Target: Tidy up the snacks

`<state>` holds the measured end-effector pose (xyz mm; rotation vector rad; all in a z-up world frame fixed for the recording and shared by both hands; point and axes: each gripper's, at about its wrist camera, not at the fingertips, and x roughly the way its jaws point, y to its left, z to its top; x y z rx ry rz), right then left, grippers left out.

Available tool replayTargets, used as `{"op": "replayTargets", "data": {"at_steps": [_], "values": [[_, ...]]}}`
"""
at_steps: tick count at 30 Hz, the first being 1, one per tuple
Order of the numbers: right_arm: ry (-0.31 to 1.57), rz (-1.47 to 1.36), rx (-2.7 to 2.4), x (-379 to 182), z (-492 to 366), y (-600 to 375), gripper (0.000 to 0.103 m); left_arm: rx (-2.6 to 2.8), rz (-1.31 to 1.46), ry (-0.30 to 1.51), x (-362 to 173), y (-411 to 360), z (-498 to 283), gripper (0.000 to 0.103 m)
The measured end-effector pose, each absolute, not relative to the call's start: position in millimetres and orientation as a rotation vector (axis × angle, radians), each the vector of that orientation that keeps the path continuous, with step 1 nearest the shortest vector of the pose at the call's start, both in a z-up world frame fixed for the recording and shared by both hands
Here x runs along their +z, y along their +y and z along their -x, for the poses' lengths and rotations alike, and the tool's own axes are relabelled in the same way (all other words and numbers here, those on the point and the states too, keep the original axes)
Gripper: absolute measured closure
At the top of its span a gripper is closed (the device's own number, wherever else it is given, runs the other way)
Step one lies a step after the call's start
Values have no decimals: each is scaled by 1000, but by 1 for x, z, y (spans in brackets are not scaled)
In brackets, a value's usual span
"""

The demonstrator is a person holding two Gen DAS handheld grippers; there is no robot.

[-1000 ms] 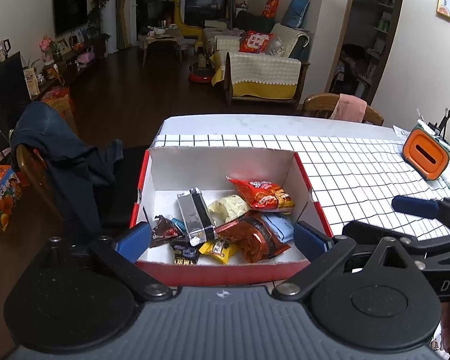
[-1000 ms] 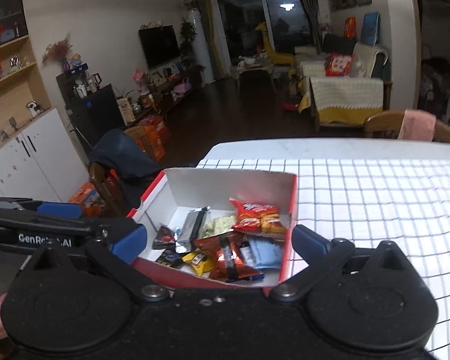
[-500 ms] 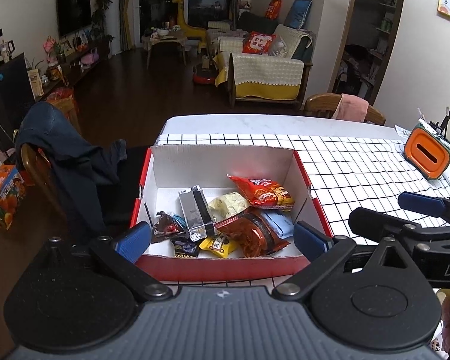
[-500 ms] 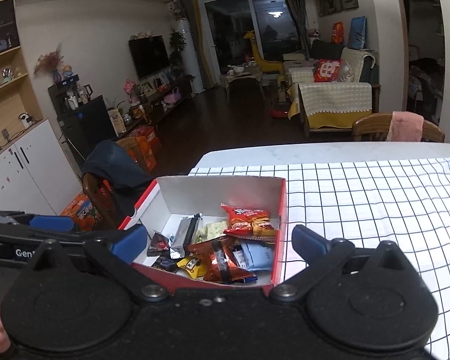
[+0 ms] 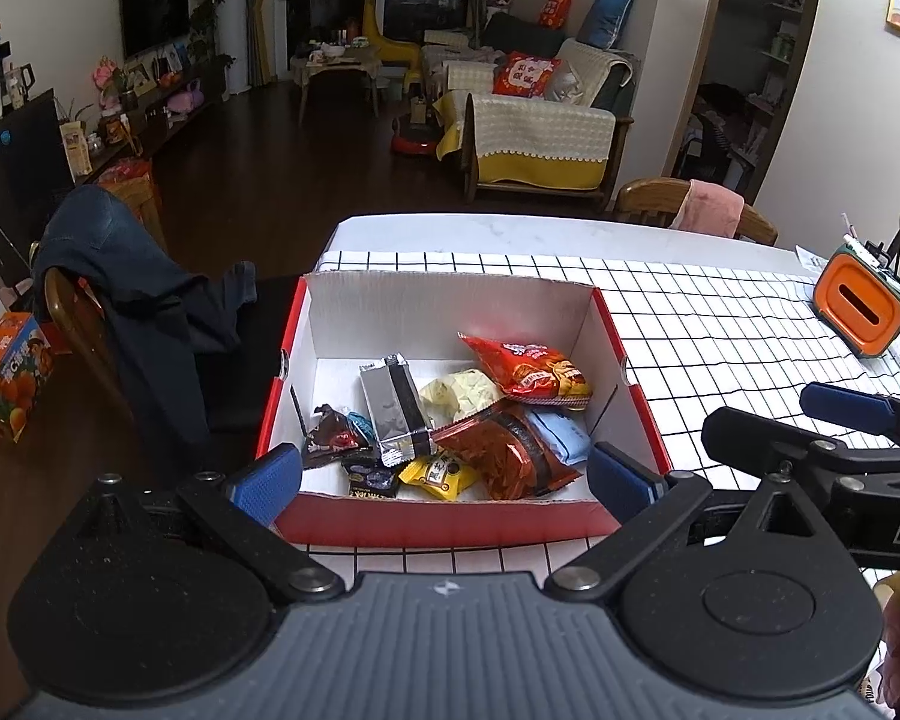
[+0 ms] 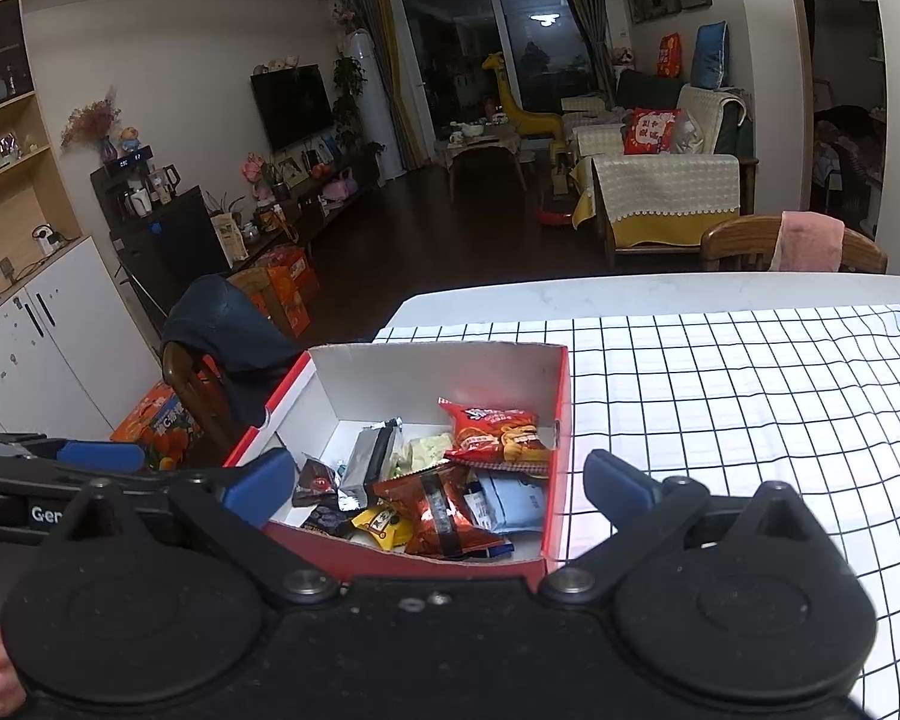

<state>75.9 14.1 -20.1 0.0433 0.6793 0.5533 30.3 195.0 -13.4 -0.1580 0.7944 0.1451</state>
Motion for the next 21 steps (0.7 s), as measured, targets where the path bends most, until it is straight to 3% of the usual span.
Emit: {"op": "replayTargets", "data": {"at_steps": [21], "values": [[698,-49,549,-23,-77,16,0,146,168,791,-15,199,-28,1]]}}
